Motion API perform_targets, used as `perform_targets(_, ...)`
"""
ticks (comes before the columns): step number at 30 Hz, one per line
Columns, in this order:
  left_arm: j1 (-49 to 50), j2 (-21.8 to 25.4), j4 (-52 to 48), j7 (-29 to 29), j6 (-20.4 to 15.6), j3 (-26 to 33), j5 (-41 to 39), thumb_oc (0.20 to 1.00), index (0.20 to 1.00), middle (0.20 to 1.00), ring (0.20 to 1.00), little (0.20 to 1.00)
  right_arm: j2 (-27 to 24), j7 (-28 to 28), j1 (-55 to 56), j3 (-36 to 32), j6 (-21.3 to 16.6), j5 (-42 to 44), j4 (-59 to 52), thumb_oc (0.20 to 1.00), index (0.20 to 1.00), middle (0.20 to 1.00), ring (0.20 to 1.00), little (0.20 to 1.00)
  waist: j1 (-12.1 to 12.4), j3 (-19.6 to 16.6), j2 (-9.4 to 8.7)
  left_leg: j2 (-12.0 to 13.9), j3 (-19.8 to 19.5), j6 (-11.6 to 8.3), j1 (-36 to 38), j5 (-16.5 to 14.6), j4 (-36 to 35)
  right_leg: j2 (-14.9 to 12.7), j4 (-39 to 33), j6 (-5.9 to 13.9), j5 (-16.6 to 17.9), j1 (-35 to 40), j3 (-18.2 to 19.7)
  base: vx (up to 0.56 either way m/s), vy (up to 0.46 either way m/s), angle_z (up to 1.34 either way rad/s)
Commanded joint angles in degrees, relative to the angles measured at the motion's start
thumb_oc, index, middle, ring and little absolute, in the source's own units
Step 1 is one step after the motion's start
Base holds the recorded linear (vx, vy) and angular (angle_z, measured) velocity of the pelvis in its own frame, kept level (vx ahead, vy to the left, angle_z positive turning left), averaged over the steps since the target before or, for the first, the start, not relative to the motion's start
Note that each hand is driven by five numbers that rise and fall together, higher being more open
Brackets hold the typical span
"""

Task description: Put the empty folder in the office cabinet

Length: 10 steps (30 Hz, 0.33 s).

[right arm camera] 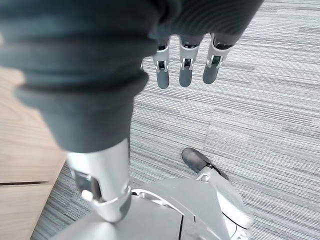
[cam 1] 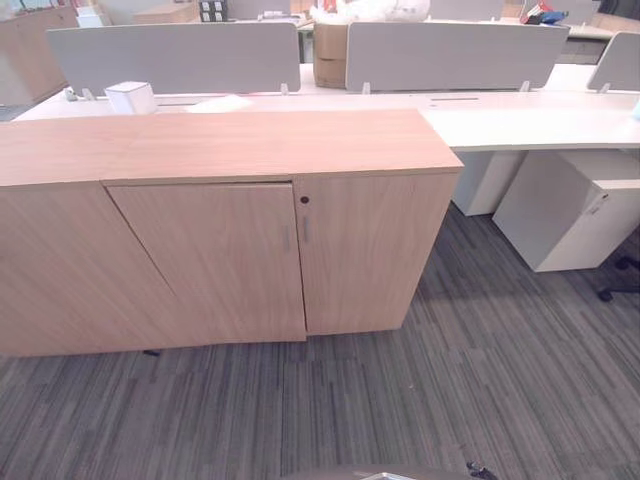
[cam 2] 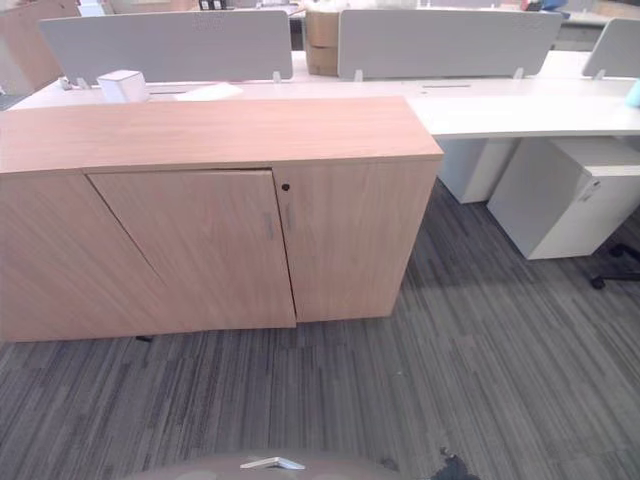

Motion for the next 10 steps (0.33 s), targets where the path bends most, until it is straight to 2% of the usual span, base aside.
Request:
perform_targets(1,-3.2,-1.13,2.59,-1.01,-0.19,-1.73,0.94,1.0,1.0,1.0,1.0,1.0,1.39,0.15,-4.34,2.07,0.23,0.45,4.32,1.0,1.0,1.0,1.0,1.0,-0.79,-0.08,-1.06,-2.69,-1.09,2.19,-0.55,-0.34,0.0,-1.04,1.06,0.96,1.03,-1.31,1.46,0.0,0.0,0.0)
perform_targets(10,-3.82,-1.31,1.68,-1.09,-0.3,-3.06,-0.4,1.0,1.0,1.0,1.0,1.0,1.23,0.02,-4.45,1.83,0.3,0.97,5.4,1.0,1.0,1.0,1.0,1.0,-0.56,0.14,-1.09,-2.72,-1.43,2.18,-0.35,-0.6,0.0,-1.0,1.11,0.95,0.79,-1.01,1.36,0.0,0.0,0.0)
